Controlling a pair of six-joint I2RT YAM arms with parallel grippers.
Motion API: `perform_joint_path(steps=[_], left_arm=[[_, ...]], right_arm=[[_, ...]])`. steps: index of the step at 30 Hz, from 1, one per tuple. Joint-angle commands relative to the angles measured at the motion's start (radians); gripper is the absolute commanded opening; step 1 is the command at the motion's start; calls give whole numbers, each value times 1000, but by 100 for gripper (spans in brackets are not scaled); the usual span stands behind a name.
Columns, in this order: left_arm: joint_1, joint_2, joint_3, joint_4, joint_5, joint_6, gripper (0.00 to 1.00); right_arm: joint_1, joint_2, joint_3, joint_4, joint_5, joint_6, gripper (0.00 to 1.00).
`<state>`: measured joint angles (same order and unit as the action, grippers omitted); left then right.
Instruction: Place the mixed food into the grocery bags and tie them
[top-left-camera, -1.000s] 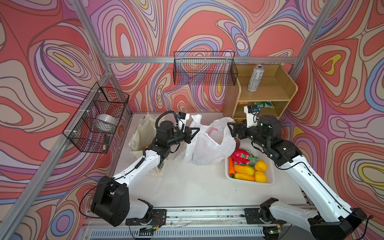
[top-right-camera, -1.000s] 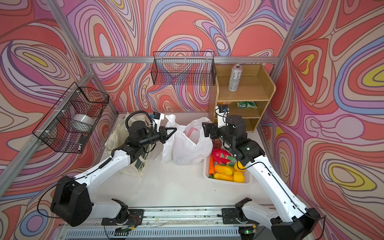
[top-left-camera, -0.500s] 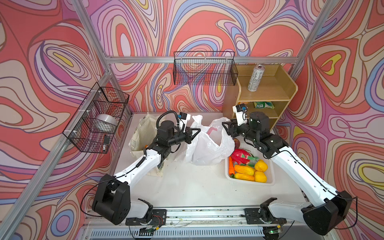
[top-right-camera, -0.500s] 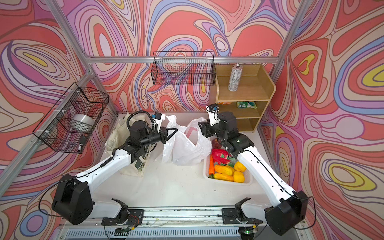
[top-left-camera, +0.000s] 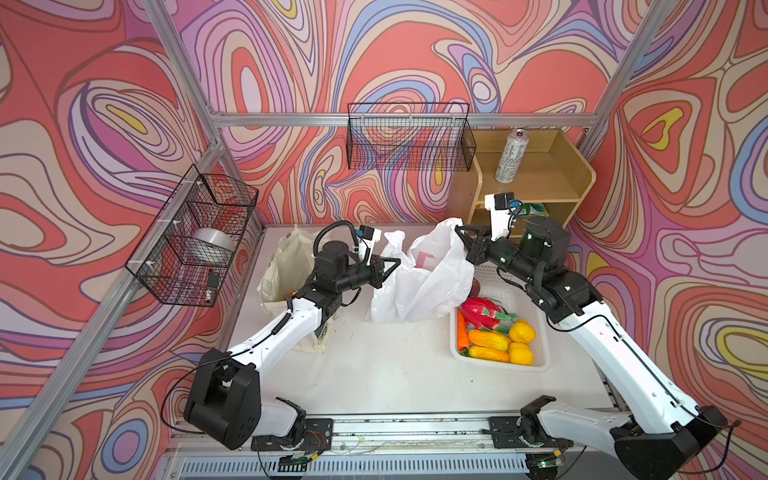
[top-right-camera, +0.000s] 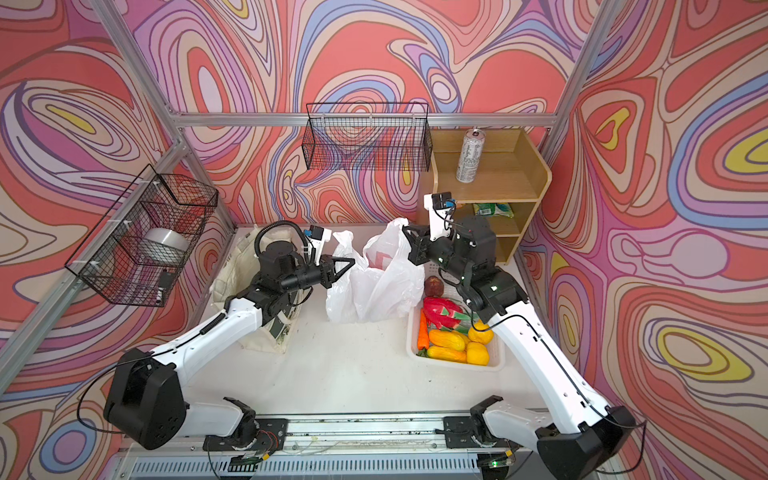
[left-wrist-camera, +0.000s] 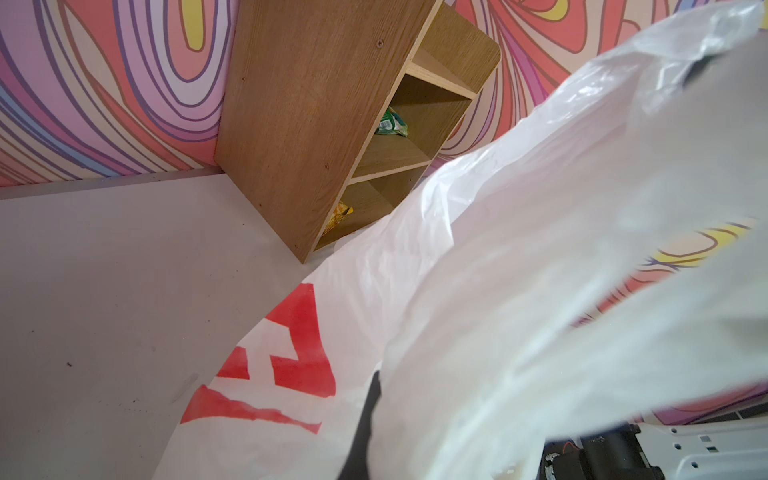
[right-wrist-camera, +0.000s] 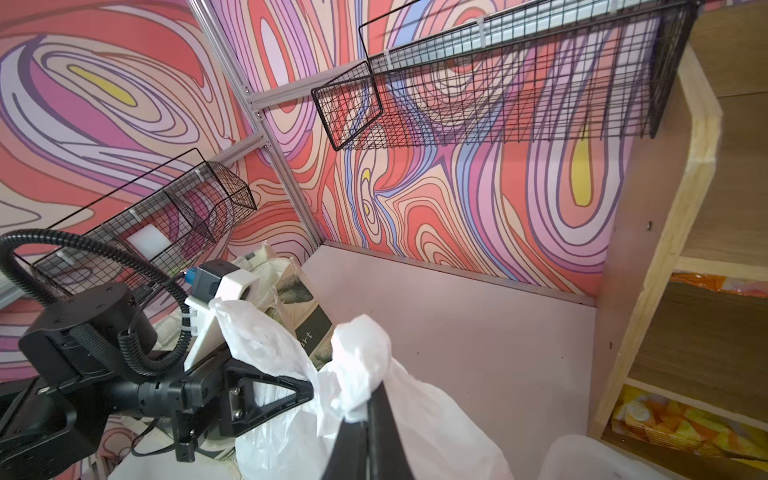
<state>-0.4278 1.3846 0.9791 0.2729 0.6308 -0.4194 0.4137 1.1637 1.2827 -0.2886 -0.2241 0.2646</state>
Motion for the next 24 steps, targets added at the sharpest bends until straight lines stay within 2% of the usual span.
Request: perform_joint_path(steps=[1,7,10,13,14,16,21,24], left_arm=[[7,-20,48,-49,-58,17,0],[7,-119,25,-49,-267,42,0],[10,-130,32,-61,-243,103,0],[22,-78,84,-114,-143,120,0],[24,-66,84,-103,-116,116,0],[30,-48,70,-64,-78,100,0],[67,-20,37,22,-3,33,0],[82,-2,36,41,38,7,0]], right_arm=[[-3,-19,-77,27,67,67,0],[-3,-31,-129,29,57,143,0],[-3,-4,-121,49,25,159,2],[-3,32,-72,60,4,141,30],[-3,43,-50,56,-4,127,42],[-3,68,9,23,-6,76,59],[-4,63,68,-30,69,-79,77],[-25,56,59,-27,96,-142,81]])
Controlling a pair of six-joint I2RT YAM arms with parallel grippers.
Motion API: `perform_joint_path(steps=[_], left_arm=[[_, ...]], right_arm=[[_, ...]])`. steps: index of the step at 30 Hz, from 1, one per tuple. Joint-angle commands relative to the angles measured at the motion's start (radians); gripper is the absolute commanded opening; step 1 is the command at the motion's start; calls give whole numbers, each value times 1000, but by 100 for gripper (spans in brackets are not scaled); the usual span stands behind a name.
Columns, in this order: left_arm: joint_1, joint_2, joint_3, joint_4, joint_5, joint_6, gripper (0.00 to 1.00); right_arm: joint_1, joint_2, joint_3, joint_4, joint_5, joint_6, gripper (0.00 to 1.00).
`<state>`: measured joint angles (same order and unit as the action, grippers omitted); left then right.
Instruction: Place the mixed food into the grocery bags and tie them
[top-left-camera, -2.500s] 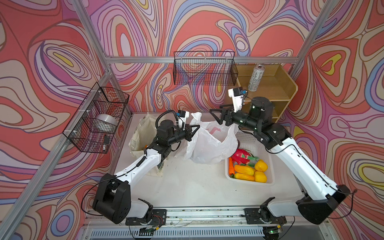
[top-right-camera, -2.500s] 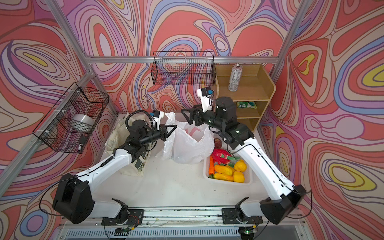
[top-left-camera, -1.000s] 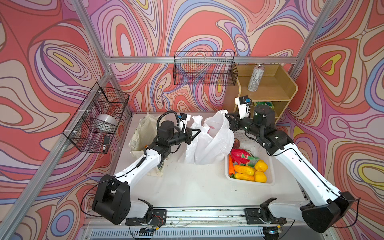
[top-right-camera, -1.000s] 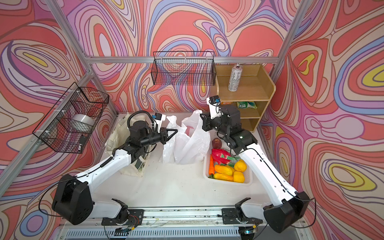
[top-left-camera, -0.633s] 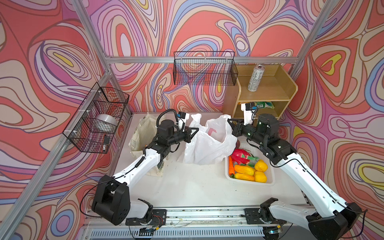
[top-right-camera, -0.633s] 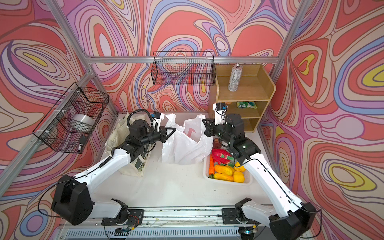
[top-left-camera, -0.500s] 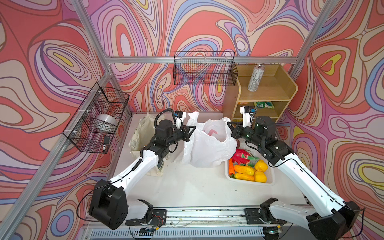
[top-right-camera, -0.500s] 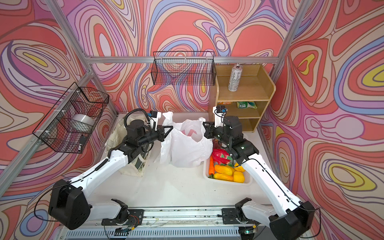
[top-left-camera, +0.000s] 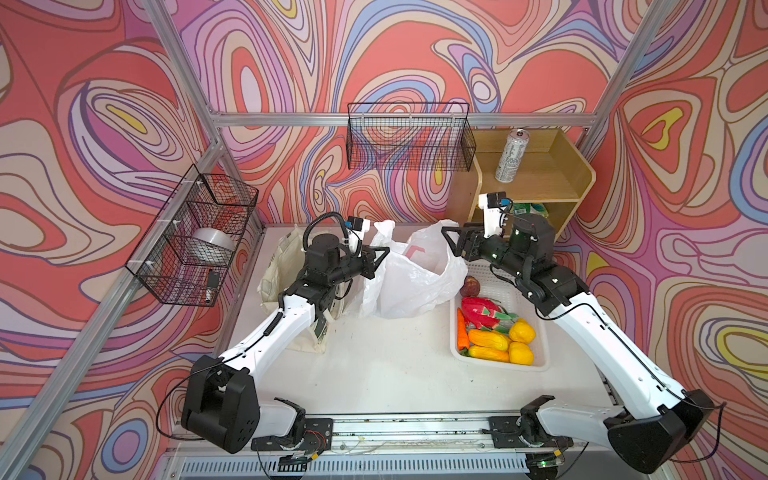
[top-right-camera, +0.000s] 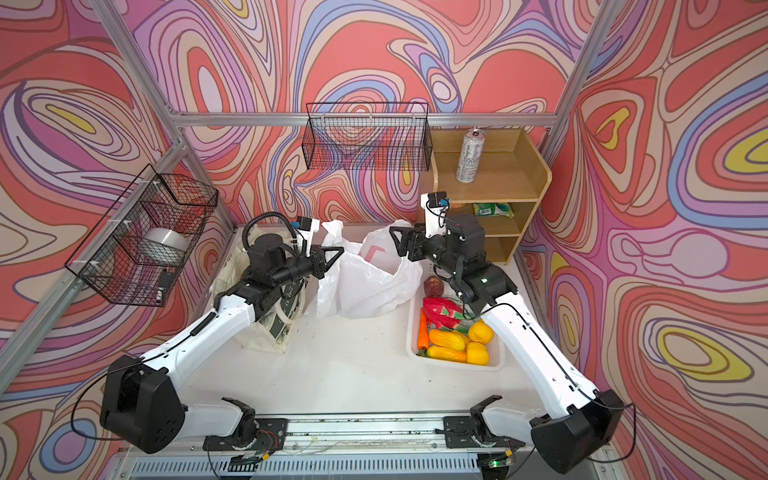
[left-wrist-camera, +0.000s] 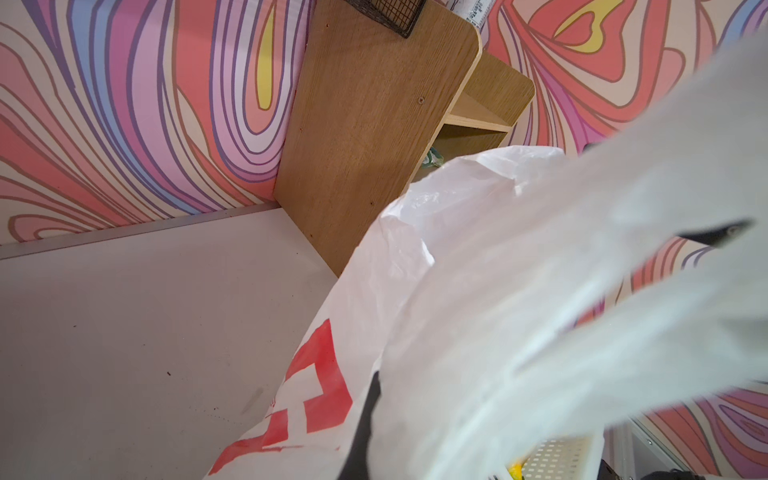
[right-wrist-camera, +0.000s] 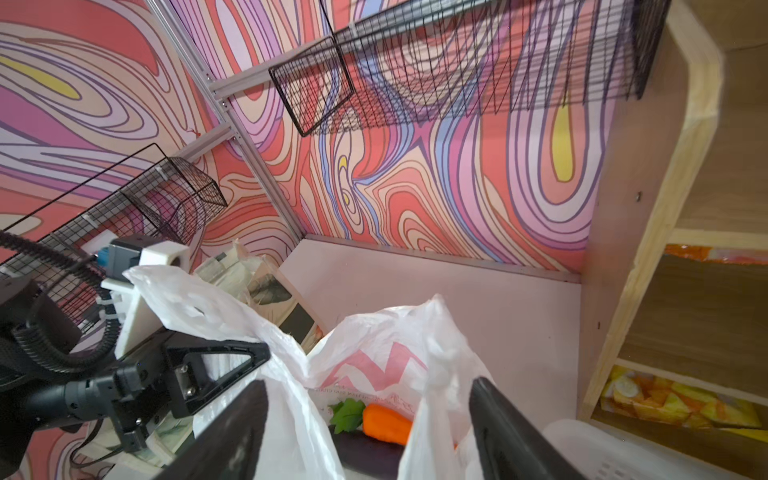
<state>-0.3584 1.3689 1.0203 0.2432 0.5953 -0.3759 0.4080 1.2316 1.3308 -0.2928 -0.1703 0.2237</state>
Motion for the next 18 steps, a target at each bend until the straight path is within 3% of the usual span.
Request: perform_joint_path(steps=[1,8,18], left_arm=[[16,19,-5,73,84,-41,0],[21,39,-1,73,121,-47,0],[24,71,21,65,197,-62,0]], right_arm=[[-27,-14,5,-12,29,-112,81],[-63,4,-57,92,-149,-182,81],[-78,190,30,165,-290,-152,80]])
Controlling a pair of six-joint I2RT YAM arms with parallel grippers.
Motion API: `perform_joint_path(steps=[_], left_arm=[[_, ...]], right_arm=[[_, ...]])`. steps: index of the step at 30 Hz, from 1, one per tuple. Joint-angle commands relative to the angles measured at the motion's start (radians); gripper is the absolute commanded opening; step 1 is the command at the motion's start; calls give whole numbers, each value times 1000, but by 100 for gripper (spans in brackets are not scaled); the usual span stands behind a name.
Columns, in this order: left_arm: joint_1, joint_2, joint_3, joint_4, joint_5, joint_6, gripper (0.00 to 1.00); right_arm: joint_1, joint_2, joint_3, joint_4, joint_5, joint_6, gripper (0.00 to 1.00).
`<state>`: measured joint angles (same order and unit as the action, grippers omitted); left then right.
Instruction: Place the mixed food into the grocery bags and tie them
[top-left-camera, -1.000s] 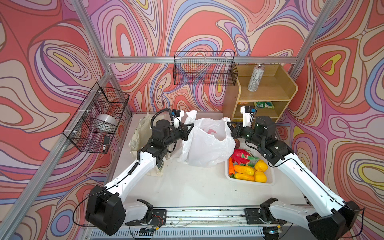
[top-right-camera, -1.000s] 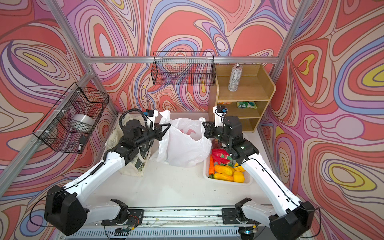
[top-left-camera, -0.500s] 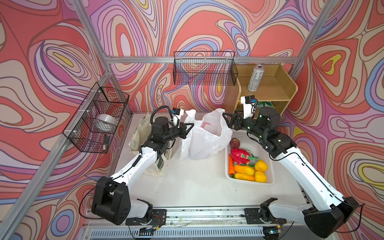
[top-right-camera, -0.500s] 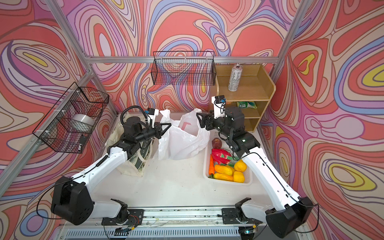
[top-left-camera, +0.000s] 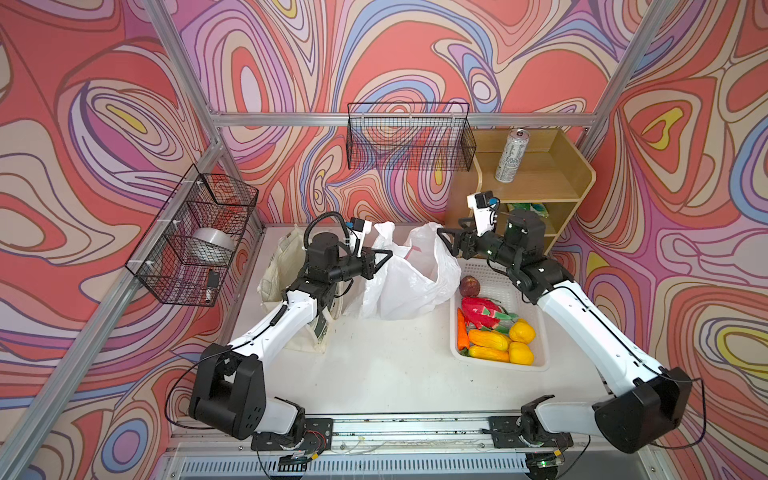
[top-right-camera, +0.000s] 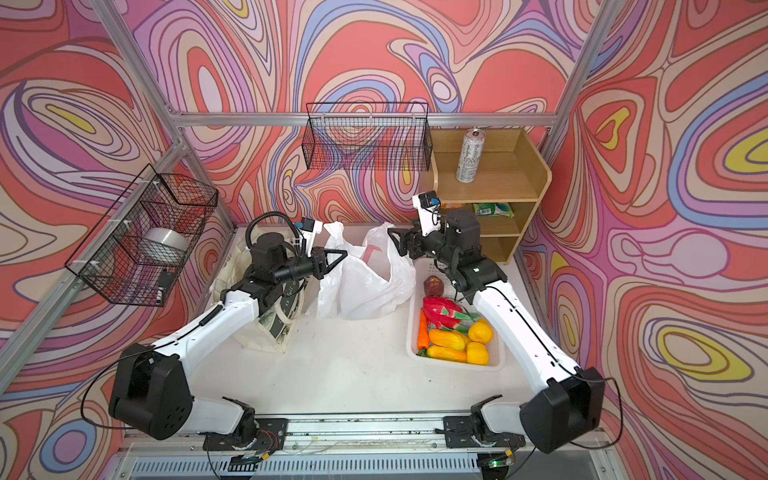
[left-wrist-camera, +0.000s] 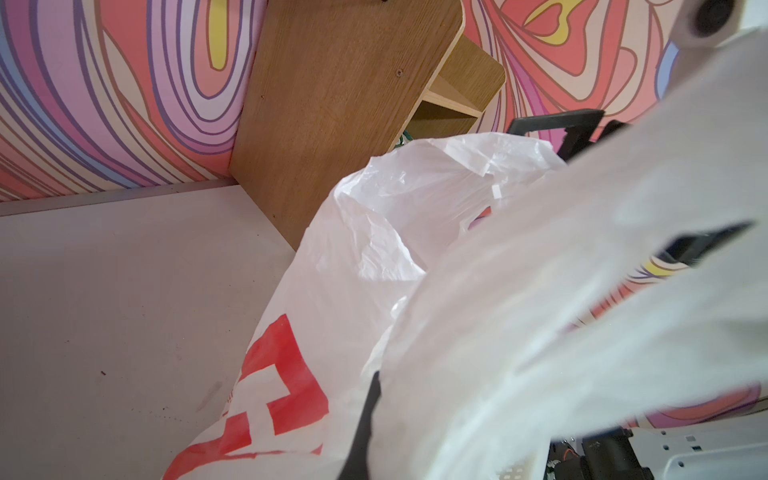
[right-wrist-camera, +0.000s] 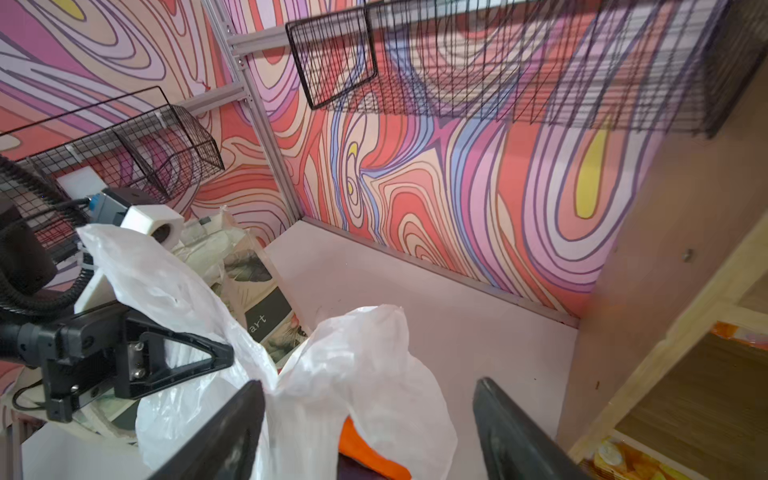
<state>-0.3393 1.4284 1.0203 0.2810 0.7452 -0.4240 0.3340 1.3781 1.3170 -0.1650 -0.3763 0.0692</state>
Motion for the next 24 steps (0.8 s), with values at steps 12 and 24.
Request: perform_joint_path(steps=[12,24], left_arm=[[7,34,43,27,86,-40,0],[7,35,79,-46,-59,-47,0]], right_arm=[[-4,112,105,63,-238,32,32],[-4,-89,-57,249,-36,404,0]])
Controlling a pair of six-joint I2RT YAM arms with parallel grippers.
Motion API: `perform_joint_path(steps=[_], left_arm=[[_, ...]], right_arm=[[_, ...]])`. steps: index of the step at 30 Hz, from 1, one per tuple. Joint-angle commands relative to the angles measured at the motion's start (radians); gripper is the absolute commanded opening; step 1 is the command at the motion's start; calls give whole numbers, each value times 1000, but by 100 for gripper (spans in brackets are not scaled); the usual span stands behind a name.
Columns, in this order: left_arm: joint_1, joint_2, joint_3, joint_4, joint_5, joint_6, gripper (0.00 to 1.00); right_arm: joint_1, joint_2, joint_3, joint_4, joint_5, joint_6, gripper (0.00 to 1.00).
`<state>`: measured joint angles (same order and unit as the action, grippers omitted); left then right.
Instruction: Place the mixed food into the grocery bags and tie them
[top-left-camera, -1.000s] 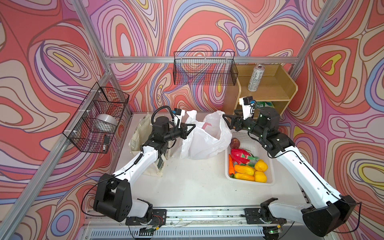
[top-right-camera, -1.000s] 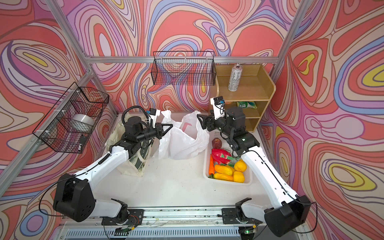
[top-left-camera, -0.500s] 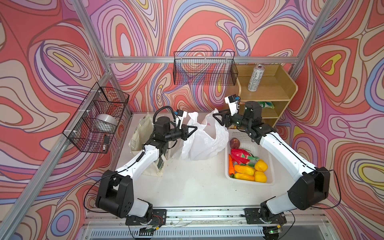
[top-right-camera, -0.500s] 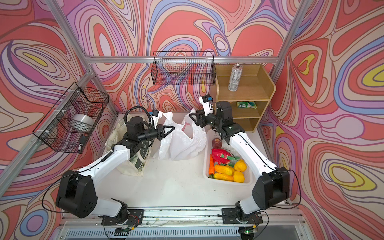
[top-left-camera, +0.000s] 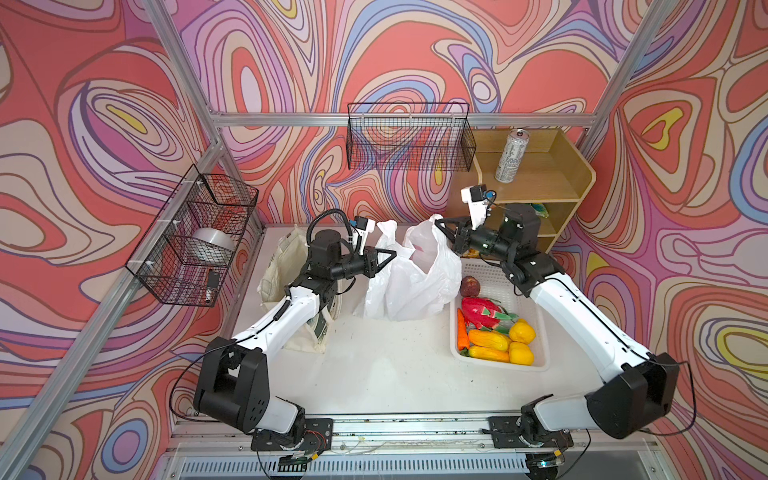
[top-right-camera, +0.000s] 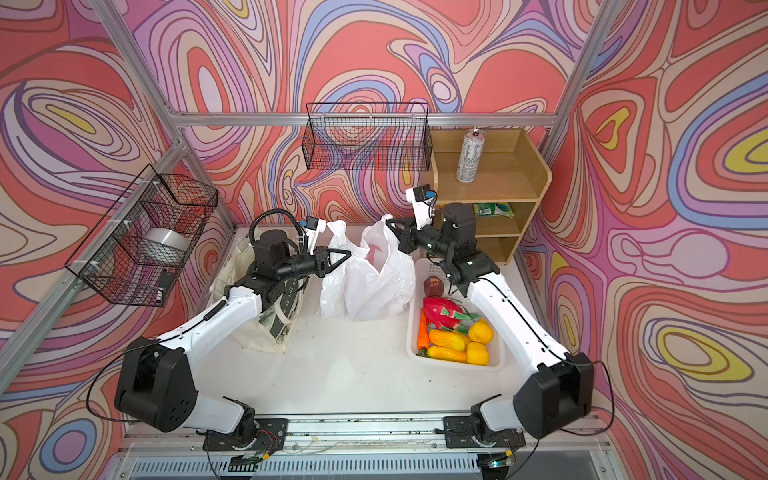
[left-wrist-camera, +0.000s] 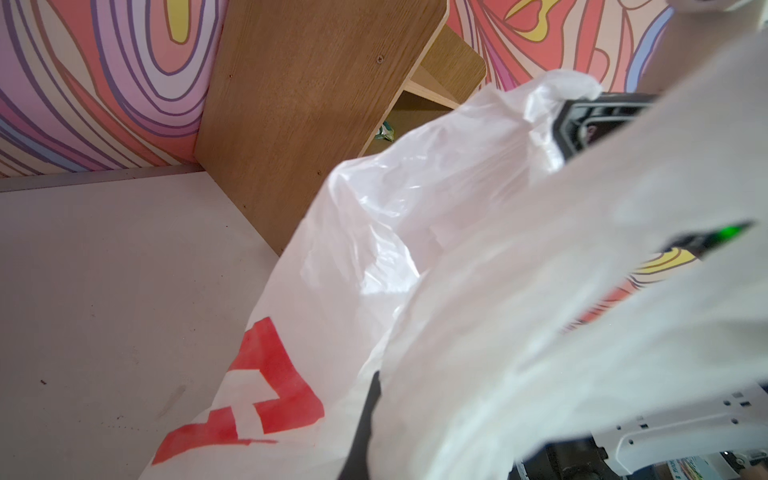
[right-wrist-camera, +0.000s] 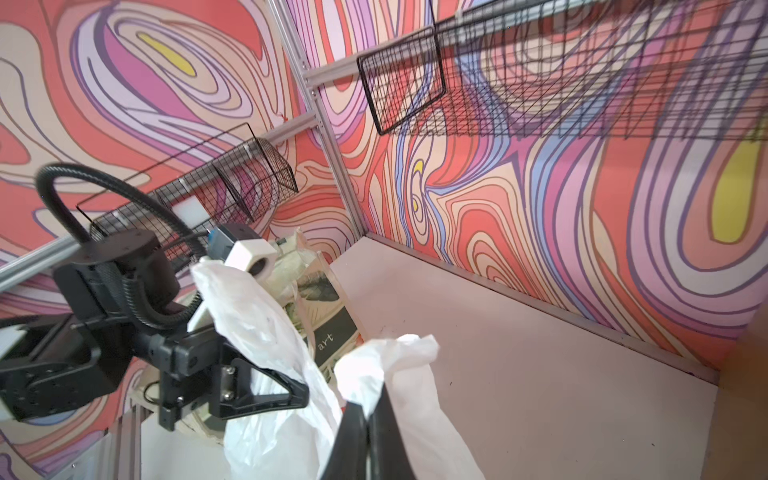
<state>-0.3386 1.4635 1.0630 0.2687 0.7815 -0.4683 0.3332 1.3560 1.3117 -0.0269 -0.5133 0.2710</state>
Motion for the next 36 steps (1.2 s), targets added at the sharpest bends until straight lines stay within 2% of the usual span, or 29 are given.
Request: perform_joint_path(steps=[1,4,7,9,12,19,23,24,28,29,31,36], left_arm=[[6,-4,38,-50,-135,10,0],[2,-18,36,-76,-252,38,0],[-12,-30,39,-127,-438,25,0],[-12,-34,34,-132,-479,30,0],[-11,-34,38,-105,-378,118,0],[-13,41,158,-217,-297,180,0],[-11,62,154,-214,-220,199,0],[-10,63,144,-203,-204,198,0],[2,73,118,-154,-140,173,0],[6,75,113,-140,-130,166,0],[12,84,109,-128,-117,156,0],[20,99,112,-134,-100,160,0]], right_arm=[[-2,-89,-100,161,117,272,0],[25,-130,-220,258,210,379,0],[95,-155,-263,234,383,358,0],[121,-151,-268,216,434,355,0],[151,-130,-257,181,474,344,0],[224,-163,-271,170,598,294,0],[224,-186,-276,200,558,210,0],[224,-187,-266,197,523,168,4],[223,-152,-158,49,415,20,53],[222,-150,-147,25,405,-7,62],[213,-169,-160,-2,409,-55,73],[99,-306,-275,-3,316,-80,81]])
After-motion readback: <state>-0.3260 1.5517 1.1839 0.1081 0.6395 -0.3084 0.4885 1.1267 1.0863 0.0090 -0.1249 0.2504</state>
